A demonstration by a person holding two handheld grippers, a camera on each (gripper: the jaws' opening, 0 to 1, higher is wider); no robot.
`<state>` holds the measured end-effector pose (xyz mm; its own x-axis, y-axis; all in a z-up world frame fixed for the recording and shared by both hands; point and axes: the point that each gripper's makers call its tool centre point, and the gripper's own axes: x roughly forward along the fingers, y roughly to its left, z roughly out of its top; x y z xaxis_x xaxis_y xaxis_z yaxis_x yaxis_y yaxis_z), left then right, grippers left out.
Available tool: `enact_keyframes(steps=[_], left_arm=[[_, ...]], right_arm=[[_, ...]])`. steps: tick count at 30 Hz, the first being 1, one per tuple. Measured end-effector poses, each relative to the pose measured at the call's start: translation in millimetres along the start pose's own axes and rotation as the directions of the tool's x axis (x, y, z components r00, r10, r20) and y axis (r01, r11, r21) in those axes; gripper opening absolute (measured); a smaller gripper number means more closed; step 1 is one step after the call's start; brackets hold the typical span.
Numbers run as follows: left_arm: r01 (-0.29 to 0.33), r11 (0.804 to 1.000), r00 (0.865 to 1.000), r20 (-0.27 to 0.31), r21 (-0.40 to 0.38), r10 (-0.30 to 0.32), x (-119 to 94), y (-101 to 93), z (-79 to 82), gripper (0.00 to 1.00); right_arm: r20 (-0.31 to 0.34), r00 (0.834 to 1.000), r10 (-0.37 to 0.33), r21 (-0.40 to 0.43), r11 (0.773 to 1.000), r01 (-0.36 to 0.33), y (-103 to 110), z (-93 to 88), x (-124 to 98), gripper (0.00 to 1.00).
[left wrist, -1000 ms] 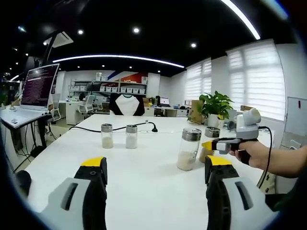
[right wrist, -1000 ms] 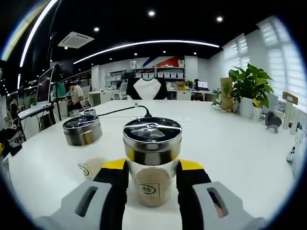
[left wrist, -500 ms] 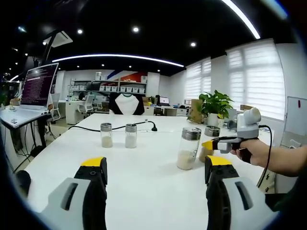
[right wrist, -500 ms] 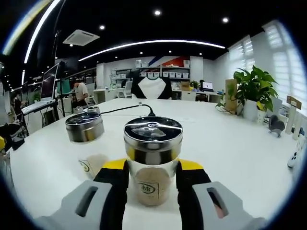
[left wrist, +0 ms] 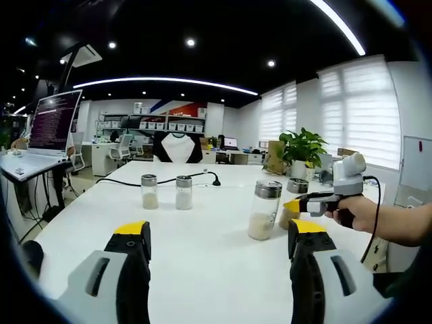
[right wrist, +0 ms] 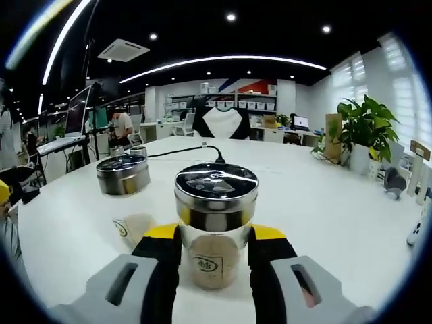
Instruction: Rotate the seasoning bottle until the label or dispensing opening points toward the visible target arrow and the bottle remains upright within the marked orientation range
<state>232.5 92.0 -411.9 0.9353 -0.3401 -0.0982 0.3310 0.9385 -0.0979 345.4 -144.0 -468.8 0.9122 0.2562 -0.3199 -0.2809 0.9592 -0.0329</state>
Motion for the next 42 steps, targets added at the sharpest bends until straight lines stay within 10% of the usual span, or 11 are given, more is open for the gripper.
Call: enact_keyframes(steps=[42], left_arm=[[0.021,1.000,0.999,0.028,0.000,-0.021,-1,-8.6,7.8,0.88]], right_arm=[[-0.018,1.000,-0.020,-0.017,1.000,0.020,-13,3.3,-54,0.45]])
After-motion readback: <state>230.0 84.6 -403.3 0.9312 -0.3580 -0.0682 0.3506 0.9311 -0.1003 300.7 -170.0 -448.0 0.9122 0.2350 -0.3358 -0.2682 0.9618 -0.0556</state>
